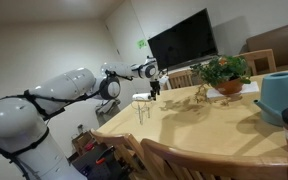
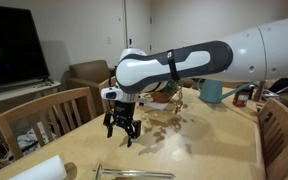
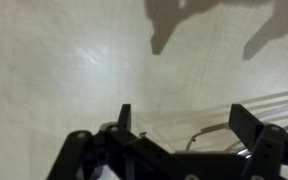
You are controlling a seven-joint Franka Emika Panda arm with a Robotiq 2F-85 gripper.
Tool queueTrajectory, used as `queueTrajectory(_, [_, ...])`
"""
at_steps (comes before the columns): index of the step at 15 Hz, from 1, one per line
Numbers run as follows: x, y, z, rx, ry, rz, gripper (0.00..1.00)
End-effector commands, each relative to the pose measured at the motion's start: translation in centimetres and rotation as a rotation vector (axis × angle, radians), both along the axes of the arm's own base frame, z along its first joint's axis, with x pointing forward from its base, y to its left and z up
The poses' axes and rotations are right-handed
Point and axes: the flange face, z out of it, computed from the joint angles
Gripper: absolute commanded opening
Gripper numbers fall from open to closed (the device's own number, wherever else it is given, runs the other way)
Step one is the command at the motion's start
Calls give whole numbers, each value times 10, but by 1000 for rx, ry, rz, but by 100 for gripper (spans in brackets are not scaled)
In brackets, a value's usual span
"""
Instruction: Set the paper towel stand upright on the table
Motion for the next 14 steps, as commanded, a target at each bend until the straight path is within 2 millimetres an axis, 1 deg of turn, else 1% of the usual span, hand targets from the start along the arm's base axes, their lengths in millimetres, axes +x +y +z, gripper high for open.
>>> queueTrajectory(1, [4,13,13,-27,-97,-9,100])
queueTrajectory(5, [6,25,15,-50,-180,-16,100])
queueTrajectory(7, [5,26,14,-66,-189,-13,100])
queueTrajectory(8, [4,24,13,-33,-156,5,100])
queueTrajectory(13, [4,25,12,-48,-162,4,100])
queueTrajectory(14, [-1,29,18,-65,-128,20,100])
